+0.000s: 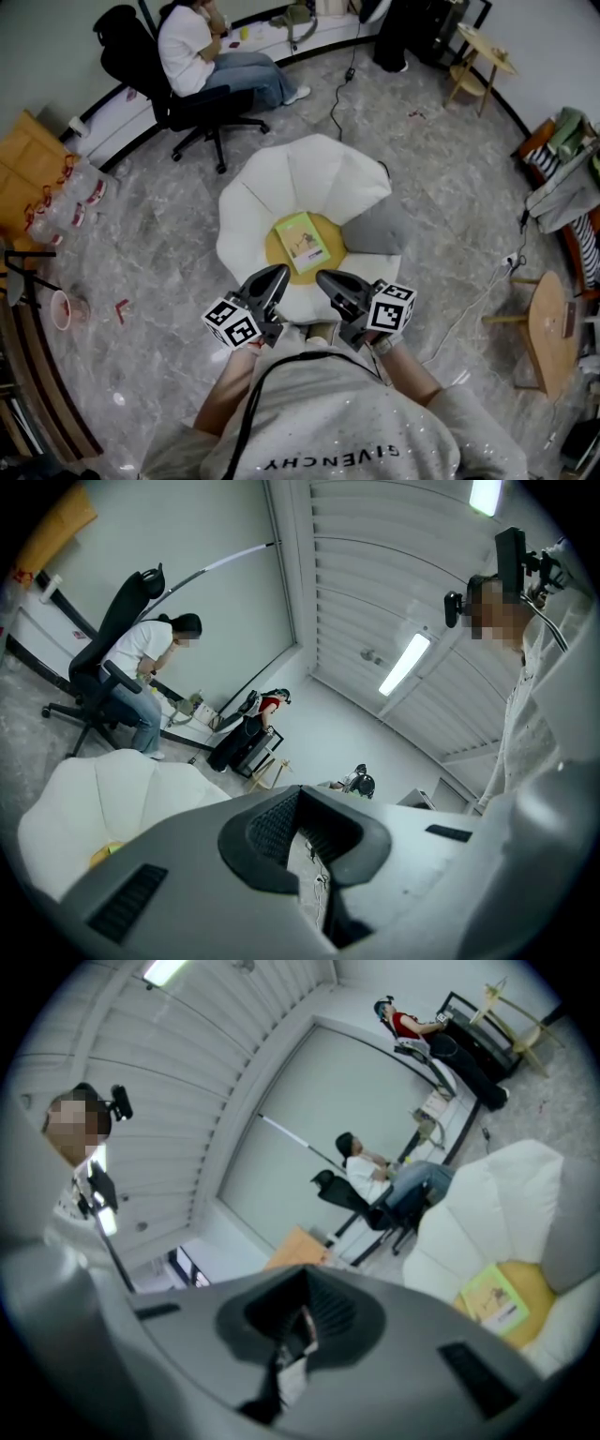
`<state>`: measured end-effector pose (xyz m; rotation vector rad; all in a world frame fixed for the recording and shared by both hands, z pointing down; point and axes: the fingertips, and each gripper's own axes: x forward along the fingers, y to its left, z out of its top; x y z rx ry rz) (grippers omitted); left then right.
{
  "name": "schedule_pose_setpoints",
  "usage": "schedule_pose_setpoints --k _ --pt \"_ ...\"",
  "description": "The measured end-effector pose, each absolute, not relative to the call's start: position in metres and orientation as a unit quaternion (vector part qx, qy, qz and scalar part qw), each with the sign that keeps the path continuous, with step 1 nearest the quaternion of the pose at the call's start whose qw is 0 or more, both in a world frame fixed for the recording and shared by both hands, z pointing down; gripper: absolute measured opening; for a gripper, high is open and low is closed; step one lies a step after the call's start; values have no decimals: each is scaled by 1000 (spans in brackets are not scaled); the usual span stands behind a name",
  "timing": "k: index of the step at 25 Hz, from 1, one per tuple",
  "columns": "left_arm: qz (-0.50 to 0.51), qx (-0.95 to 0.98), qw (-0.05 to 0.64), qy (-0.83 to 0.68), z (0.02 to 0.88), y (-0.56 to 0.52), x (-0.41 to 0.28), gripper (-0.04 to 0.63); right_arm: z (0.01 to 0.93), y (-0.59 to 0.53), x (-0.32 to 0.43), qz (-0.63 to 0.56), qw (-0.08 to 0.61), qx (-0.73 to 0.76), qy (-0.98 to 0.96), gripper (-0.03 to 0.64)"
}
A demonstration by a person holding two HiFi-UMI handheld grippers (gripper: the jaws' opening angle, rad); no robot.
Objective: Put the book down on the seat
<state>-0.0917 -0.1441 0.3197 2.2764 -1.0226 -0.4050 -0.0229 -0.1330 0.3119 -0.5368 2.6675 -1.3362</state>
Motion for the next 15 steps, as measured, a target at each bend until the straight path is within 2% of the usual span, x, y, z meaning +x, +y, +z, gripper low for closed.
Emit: schedule_pose_setpoints --k 15 --pt "-173 859 286 -389 304 -165 -105 23 293 -142 -44 -425 48 -161 890 14"
